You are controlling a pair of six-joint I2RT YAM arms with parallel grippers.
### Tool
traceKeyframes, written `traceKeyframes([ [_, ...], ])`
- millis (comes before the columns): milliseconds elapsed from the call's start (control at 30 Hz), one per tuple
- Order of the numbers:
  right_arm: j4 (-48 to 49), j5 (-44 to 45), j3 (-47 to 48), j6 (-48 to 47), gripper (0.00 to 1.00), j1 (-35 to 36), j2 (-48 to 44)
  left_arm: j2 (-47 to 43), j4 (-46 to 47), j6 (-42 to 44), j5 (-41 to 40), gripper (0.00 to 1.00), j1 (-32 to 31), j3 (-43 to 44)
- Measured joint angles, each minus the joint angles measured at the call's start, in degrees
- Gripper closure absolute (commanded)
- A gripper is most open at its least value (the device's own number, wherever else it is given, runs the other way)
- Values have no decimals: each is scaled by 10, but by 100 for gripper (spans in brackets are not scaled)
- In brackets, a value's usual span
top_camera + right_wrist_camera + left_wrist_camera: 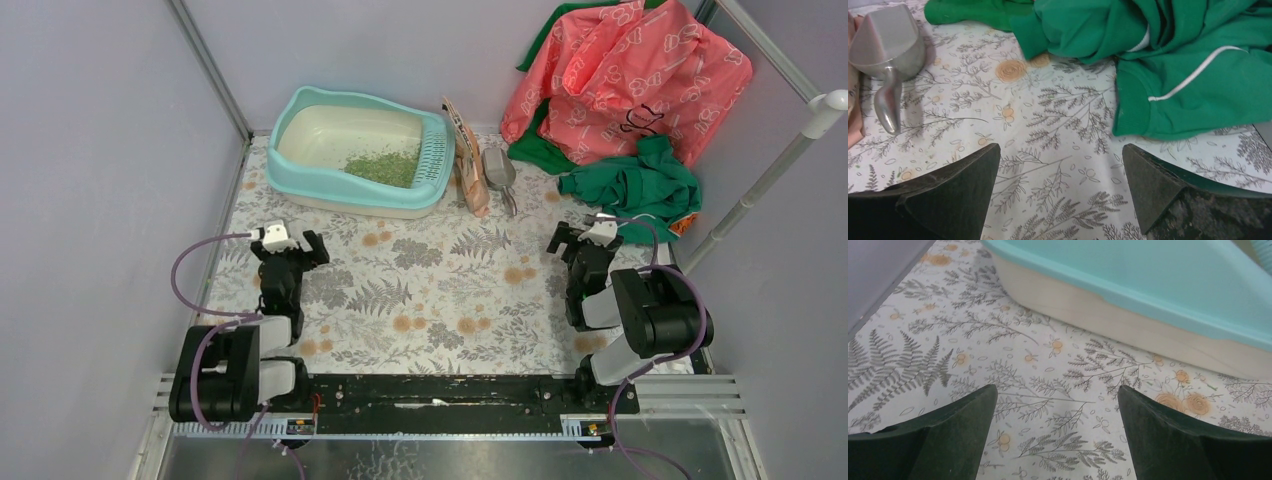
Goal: Fill the litter box with clean litter
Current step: Reset both arms
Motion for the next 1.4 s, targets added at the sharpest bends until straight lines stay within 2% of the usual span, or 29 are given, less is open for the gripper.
traceKeyframes([
  [133, -16, -6, 12, -3, 0, 0, 0, 69, 84, 1, 16, 1, 0, 4],
  [433, -53, -9, 16, -4, 0, 0, 0, 173, 123, 17, 72, 1, 0, 44],
  [1400, -76, -9, 24, -4, 0, 0, 0, 178, 124, 26, 74, 1, -4, 56],
])
